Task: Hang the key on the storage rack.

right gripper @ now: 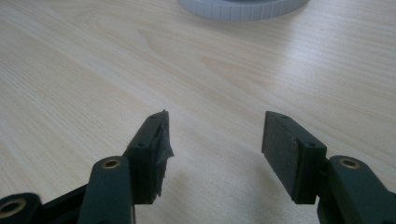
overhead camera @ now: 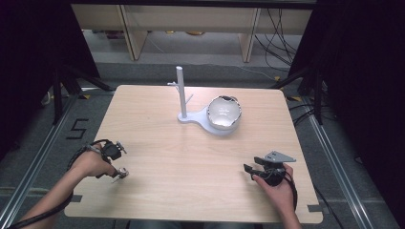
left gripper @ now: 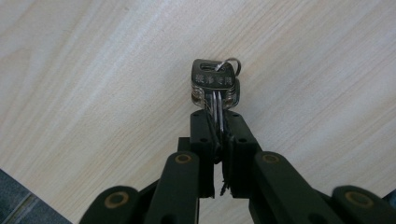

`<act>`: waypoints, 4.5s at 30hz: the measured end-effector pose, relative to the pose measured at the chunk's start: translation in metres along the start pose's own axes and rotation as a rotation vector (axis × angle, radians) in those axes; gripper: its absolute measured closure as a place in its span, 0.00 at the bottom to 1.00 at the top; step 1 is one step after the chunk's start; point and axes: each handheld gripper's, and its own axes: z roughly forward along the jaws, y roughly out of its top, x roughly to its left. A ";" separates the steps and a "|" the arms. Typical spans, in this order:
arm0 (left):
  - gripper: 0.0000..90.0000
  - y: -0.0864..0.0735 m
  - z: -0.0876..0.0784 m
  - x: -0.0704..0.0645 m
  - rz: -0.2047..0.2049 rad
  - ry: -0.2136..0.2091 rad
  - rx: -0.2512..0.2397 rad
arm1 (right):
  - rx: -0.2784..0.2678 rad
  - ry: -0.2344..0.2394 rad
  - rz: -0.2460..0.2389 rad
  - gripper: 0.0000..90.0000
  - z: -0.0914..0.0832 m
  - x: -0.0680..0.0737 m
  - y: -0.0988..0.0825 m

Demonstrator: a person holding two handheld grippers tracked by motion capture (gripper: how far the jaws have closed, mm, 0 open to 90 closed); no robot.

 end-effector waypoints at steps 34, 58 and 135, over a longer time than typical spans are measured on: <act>0.93 0.047 -0.067 0.006 -0.058 0.095 -0.386 | -0.001 0.004 0.034 0.49 -0.002 0.000 0.000; 0.93 0.096 -0.086 0.016 -0.105 0.146 -0.536 | -0.010 0.019 0.005 0.50 -0.002 -0.005 0.000; 0.93 0.178 -0.121 0.026 -0.162 0.204 -0.719 | -0.009 0.033 0.017 0.49 -0.001 -0.004 0.000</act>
